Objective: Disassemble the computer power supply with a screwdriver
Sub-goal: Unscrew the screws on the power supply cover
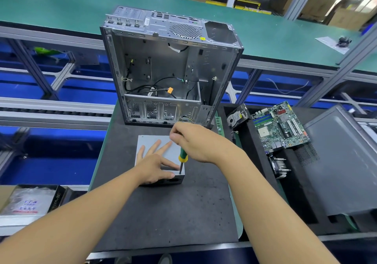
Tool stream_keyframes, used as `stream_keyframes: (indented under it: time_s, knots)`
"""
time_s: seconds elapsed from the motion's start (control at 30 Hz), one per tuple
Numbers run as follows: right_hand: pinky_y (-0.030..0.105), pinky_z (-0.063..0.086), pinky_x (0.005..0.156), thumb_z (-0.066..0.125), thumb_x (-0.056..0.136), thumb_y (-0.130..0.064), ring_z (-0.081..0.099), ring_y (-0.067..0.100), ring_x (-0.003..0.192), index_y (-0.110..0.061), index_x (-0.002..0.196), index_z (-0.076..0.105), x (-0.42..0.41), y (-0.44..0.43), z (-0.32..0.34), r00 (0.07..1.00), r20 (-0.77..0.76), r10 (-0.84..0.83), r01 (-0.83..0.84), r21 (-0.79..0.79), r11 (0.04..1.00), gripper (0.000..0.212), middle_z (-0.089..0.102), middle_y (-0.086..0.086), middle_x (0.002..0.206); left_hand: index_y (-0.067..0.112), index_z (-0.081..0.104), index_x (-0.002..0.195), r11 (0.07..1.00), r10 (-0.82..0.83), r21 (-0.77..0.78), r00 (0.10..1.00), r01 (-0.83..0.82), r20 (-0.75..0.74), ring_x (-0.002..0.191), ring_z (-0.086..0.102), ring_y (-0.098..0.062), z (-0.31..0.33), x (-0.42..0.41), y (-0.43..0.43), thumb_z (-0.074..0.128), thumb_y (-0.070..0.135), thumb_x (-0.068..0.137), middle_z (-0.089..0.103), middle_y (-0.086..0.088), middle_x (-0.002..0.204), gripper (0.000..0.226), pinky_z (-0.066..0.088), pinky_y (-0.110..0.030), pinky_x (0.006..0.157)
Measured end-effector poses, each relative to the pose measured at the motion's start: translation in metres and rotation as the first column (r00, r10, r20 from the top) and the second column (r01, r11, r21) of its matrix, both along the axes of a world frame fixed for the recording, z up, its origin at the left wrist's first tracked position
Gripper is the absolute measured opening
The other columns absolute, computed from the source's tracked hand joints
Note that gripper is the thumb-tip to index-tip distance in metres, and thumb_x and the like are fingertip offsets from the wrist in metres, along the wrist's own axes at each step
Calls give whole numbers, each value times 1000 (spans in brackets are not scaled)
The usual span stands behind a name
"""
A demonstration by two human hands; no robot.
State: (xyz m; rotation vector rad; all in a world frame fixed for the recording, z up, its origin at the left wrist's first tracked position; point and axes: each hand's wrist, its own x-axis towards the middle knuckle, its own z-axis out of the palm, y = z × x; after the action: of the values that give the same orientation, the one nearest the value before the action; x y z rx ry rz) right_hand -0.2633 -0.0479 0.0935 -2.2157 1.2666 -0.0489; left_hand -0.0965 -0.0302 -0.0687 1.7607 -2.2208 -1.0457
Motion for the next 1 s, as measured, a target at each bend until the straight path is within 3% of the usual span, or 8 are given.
stream_keyframes:
  time_s: [0.1, 0.2, 0.37, 0.47, 0.6, 0.77, 0.87, 1.0]
  knots:
    - [36, 39, 77, 36, 104, -16, 48, 20, 96, -17, 119, 48, -2, 0, -5, 999, -44, -28, 25, -49, 998, 19, 52, 0, 113, 73, 60, 88, 1000, 4, -6, 1000, -4, -1, 148, -22, 1, 0, -1, 1, 71, 53, 84, -6, 34, 159, 23, -24, -44, 116]
    - [37, 41, 90, 35, 98, -8, 42, 18, 112, -19, 126, 44, -2, 1, -2, 998, -55, 16, -16, 3, 1000, 32, 45, -1, 127, 73, 60, 86, 1000, 10, -6, 1000, -10, -12, 148, -21, 1, 1, -1, 1, 72, 52, 84, -5, 33, 159, 24, -25, -43, 115]
    - [28, 30, 72, 43, 91, -10, 31, 14, 107, -24, 109, 45, -3, 2, -3, 999, -45, 14, -15, -21, 1000, 23, 39, -7, 112, 75, 57, 83, 1000, 7, -7, 1000, -7, -1, 147, -23, 1, 1, 0, 1, 71, 53, 84, -6, 34, 158, 26, -26, -42, 113]
    - [34, 32, 69, 42, 96, -26, 45, 20, 98, -21, 108, 47, -3, 5, -5, 988, -151, -33, 17, -103, 995, 14, 44, -5, 111, 74, 58, 85, 1000, 2, 0, 1000, -2, 8, 146, -24, 1, -1, 0, 0, 70, 54, 85, -11, 37, 154, 24, -26, -42, 114]
    - [40, 38, 71, 29, 103, -51, 53, 24, 86, -22, 96, 47, 0, 4, -2, 956, -286, -61, 5, -193, 981, 35, 52, -6, 96, 71, 61, 91, 1000, -6, 11, 1000, 6, 4, 147, -24, 0, -1, 0, -1, 70, 52, 85, -15, 37, 149, 22, -26, -44, 114]
    - [42, 48, 82, 36, 103, -27, 55, 26, 93, -19, 106, 50, 2, 3, 0, 973, -231, -17, -20, -155, 988, 16, 58, 0, 109, 74, 59, 87, 1000, 3, -4, 1000, -3, 6, 148, -22, 0, 0, 0, 1, 71, 53, 84, -7, 36, 155, 24, -24, -44, 116]
    - [38, 41, 74, 44, 94, -20, 47, 24, 92, -20, 105, 44, 0, 3, 3, 982, -188, -2, -20, -112, 994, 12, 50, -3, 102, 78, 55, 80, 1000, 1, -11, 1000, -1, 1, 146, -23, 3, 0, 0, 1, 72, 53, 84, -9, 39, 150, 31, -25, -43, 115]
    - [36, 33, 74, 46, 91, -26, 41, 20, 100, -23, 103, 42, -1, 7, 1, 980, -196, -14, -9, -118, 993, 12, 45, -7, 102, 84, 50, 80, 1000, -6, -16, 1000, 6, 4, 139, -27, 10, -2, 1, 1, 70, 54, 84, -10, 40, 150, 36, -28, -40, 112]
